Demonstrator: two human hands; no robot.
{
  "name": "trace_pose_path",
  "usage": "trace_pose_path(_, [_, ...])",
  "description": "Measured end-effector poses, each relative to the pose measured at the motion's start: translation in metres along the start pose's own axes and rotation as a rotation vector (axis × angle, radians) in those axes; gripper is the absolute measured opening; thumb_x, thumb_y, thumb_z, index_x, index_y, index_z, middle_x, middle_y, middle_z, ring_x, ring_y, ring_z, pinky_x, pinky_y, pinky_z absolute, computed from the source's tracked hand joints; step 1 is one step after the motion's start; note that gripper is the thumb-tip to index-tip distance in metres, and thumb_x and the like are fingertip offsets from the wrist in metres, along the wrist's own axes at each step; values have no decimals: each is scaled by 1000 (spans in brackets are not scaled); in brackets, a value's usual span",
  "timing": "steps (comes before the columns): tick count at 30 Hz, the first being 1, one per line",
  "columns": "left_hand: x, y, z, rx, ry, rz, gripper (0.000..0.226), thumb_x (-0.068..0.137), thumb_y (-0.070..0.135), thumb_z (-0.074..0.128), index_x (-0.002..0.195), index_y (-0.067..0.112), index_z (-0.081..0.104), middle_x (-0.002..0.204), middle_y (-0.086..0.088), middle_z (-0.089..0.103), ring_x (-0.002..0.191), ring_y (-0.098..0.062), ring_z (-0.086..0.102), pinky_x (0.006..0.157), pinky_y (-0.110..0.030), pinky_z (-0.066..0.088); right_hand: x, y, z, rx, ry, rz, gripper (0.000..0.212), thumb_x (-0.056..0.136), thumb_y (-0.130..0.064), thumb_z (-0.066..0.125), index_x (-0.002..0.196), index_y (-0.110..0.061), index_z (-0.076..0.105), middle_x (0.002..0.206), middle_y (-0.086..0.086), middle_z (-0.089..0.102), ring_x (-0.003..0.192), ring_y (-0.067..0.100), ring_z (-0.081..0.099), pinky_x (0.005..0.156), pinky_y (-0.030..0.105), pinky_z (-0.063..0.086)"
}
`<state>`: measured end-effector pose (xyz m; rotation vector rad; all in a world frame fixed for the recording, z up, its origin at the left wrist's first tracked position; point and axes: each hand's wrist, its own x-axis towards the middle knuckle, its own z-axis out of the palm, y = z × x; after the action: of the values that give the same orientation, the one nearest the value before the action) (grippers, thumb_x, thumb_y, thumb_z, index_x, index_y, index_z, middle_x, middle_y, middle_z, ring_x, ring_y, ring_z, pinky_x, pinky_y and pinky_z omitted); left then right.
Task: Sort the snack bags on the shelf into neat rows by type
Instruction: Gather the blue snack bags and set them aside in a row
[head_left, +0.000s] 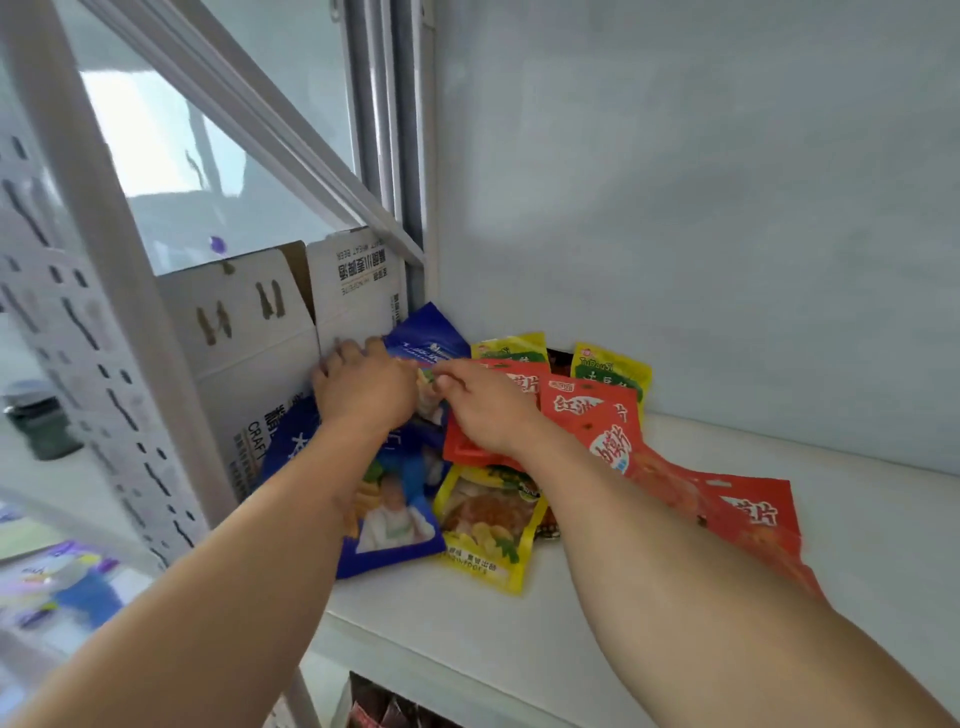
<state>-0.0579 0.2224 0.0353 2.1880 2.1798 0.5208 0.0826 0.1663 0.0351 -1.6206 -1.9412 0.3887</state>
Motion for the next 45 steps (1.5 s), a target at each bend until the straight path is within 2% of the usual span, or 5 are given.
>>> trace_pose_path(9, [0, -13, 0, -182, -142, -95, 69, 94, 59, 40, 146, 14, 39, 150, -16, 41, 136, -39, 37, 108, -50, 33, 26, 11, 9, -380, -102, 224, 42, 105, -18, 29, 145, -8, 37, 133, 22, 53, 118, 40, 54, 91, 44, 46])
trace_pose_path(17, [-11, -19, 9, -343, -105, 25, 46, 101, 50, 36, 126, 20, 60, 131, -11, 61, 120, -34, 53, 100, -42, 43, 50, 17, 15, 330, 154, 553, 67, 87, -61, 60, 115, -1, 67, 112, 17, 69, 101, 32, 66, 87, 39, 54])
trace_pose_path(21, [-19, -23, -3, -508, -78, 35, 37, 106, 26, 34, 125, 12, 64, 130, -13, 63, 118, -30, 56, 92, -32, 41, 50, 22, 14, 522, 167, 572, 41, 83, -35, 79, 108, -5, 66, 106, 15, 69, 84, 23, 63, 66, 30, 51])
trace_pose_path(32, [-59, -48, 4, 66, 106, 5, 72, 92, 46, 61, 147, 11, 32, 143, -14, 43, 130, -33, 42, 98, -46, 44, 42, 38, 12, 607, 200, 540, 68, 75, -32, 86, 127, -3, 53, 118, 10, 64, 102, 27, 63, 86, 40, 55])
trace_pose_path(45, [-102, -38, -1, -54, -99, -339, 106, 90, 67, 51, 155, 1, -1, 159, -22, 19, 135, -43, 42, 100, -50, 45, 40, 41, 10, 766, 229, 454, 62, 76, -22, 85, 125, -5, 51, 119, 11, 65, 105, 29, 65, 90, 47, 56])
